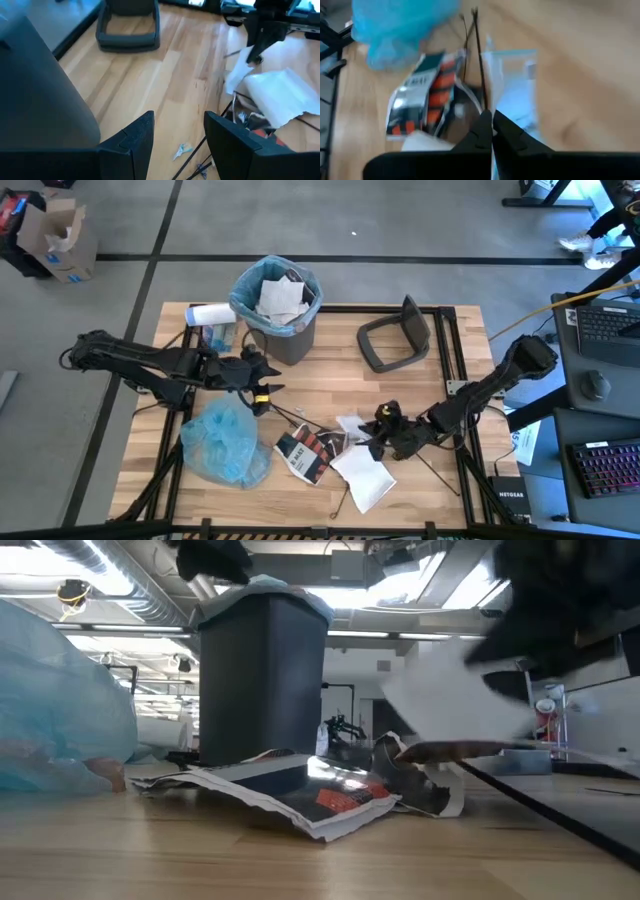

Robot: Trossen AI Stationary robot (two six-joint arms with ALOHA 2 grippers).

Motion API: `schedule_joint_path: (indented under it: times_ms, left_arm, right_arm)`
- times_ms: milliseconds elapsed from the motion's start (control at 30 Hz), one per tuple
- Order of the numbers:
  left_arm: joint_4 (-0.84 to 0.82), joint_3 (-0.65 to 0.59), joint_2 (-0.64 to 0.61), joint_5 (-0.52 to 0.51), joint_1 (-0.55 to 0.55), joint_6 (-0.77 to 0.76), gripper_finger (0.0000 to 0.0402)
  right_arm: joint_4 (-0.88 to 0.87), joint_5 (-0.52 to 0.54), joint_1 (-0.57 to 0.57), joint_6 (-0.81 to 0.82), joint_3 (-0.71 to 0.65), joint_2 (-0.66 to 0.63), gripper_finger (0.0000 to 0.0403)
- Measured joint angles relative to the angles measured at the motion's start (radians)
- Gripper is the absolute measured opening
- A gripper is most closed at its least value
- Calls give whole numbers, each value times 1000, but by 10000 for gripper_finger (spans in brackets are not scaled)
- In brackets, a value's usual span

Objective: Pick and place trash into bin
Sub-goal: Put the white paper into the trash bin

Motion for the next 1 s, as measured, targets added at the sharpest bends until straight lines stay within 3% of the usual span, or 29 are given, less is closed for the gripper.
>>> schedule_joint_path:
  times_ms: [200, 467, 667, 833, 1000]
  left_arm:
    - [2, 23, -111, -5, 1, 75, 166]
    - [5, 69, -300, -69, 1, 266, 166]
    - [0, 76, -432, -82, 1, 361, 166]
    - [-1, 77, -511, -83, 1, 433, 166]
    - [-4, 77, -554, -81, 1, 477, 166]
  right_arm:
    - [-187, 66, -74, -340, 250, -26, 1]
    - [-92, 64, -248, -718, 482, -26, 1]
    - [120, -115, -408, -955, 578, -9, 1]
    - [242, -253, -546, -995, 655, 42, 1]
    - [285, -308, -665, -987, 738, 138, 1]
